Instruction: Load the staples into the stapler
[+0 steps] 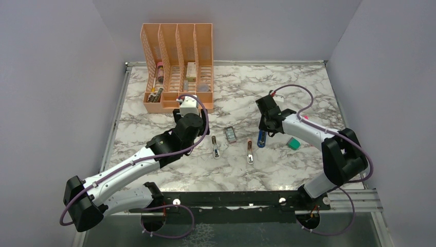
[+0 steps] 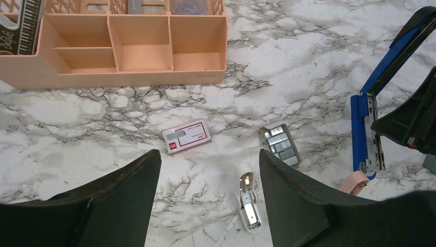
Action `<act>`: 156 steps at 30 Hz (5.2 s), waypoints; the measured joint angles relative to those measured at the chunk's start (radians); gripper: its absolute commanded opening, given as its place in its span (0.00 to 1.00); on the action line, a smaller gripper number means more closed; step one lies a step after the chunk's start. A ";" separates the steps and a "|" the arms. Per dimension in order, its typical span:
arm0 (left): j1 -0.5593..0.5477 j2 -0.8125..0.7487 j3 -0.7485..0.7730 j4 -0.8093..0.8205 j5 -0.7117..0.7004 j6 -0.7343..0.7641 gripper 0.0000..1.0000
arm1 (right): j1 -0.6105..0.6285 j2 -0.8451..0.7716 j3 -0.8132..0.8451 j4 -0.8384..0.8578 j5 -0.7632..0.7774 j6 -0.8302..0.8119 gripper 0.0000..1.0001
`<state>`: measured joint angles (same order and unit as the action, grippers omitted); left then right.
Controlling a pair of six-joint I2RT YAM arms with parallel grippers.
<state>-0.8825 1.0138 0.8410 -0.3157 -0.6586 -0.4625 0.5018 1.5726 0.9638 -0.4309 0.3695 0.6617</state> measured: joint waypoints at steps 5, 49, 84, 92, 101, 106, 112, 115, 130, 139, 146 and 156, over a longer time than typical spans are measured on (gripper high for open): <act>0.000 0.000 -0.003 0.000 0.001 0.000 0.71 | 0.000 -0.032 -0.006 0.000 0.006 0.000 0.21; 0.012 0.000 -0.004 0.000 0.012 0.000 0.71 | -0.011 0.000 -0.006 0.011 0.003 0.000 0.20; 0.018 0.000 -0.004 0.000 0.016 0.000 0.71 | -0.011 -0.010 -0.006 0.021 0.002 -0.007 0.20; 0.018 0.000 -0.004 0.000 0.016 0.000 0.71 | -0.011 -0.005 -0.006 0.022 -0.001 -0.008 0.20; 0.019 0.000 -0.004 0.000 0.016 -0.001 0.71 | -0.011 0.004 -0.006 0.022 -0.001 -0.007 0.19; 0.019 0.000 -0.004 0.000 0.017 -0.001 0.71 | -0.011 0.004 -0.006 0.023 -0.001 -0.007 0.19; 0.019 0.000 -0.004 0.000 0.018 -0.001 0.71 | -0.011 0.006 -0.006 0.024 -0.001 -0.007 0.19; 0.019 0.000 -0.004 0.000 0.019 -0.001 0.71 | -0.011 0.008 -0.006 0.026 -0.001 -0.007 0.19; 0.021 0.000 -0.004 0.000 0.019 -0.001 0.71 | -0.011 0.008 -0.006 0.027 0.000 -0.007 0.19; 0.024 0.000 -0.005 0.000 0.019 -0.001 0.71 | -0.011 0.002 -0.006 0.027 0.000 -0.007 0.19; 0.024 0.000 -0.005 0.000 0.019 -0.001 0.71 | -0.011 0.002 -0.006 0.026 0.000 -0.007 0.19; 0.024 0.000 -0.006 0.000 0.020 -0.001 0.71 | -0.011 0.009 -0.006 0.026 0.000 -0.007 0.19</act>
<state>-0.8585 1.0138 0.8352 -0.3157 -0.6388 -0.4637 0.4904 1.5814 0.9581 -0.4049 0.3695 0.6544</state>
